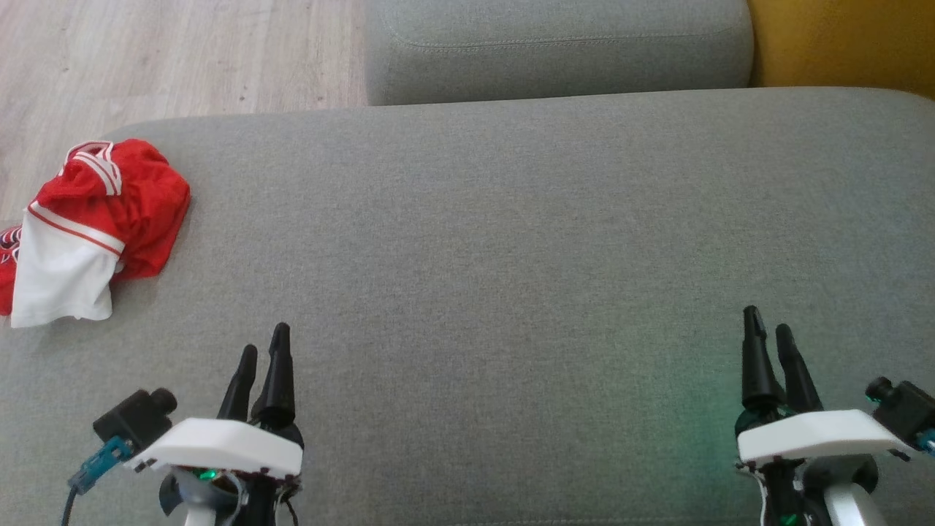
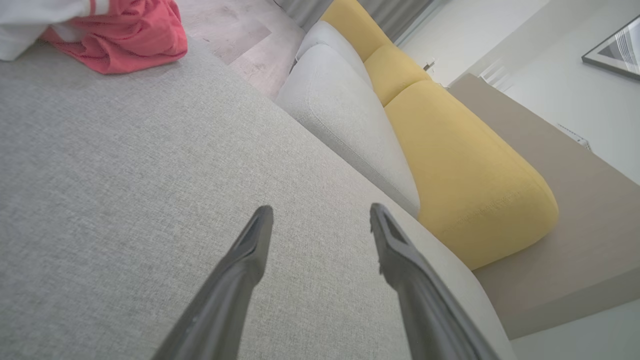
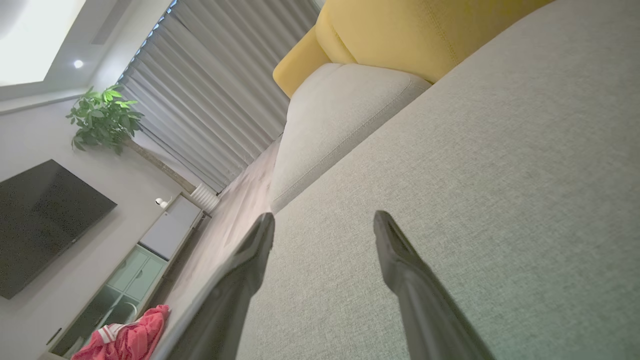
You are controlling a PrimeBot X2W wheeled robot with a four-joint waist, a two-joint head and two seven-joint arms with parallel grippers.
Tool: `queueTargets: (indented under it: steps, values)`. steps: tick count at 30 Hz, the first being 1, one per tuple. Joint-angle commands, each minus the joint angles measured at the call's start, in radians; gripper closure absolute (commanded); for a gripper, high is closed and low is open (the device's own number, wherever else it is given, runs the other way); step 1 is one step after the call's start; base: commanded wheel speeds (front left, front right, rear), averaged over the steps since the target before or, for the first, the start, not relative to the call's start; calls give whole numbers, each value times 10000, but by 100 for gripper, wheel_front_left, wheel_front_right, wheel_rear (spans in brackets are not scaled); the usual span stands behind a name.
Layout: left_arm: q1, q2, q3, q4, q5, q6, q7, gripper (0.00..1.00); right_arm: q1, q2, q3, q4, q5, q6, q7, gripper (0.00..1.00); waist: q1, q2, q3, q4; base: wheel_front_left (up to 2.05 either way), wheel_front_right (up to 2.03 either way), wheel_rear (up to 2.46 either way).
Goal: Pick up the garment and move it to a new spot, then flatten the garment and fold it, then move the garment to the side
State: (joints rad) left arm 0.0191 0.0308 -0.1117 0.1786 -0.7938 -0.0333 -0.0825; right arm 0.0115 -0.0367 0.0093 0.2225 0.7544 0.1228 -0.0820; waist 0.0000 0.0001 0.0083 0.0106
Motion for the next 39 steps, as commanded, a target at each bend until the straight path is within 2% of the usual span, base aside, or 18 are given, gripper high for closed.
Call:
queueTargets:
  steps: [1,39]
  values:
    - [-275,121,115,-407,327,76,-153,0,-460,-91,211,-368,-360,43,-144,0,0,-1,-2,5,0,0,0]
    - [-251,171,-475,-368,4620,204,-1264,0,-577,-121,980,-661,-5440,67,-1265,0,0,-1,-12,169,0,0,0]
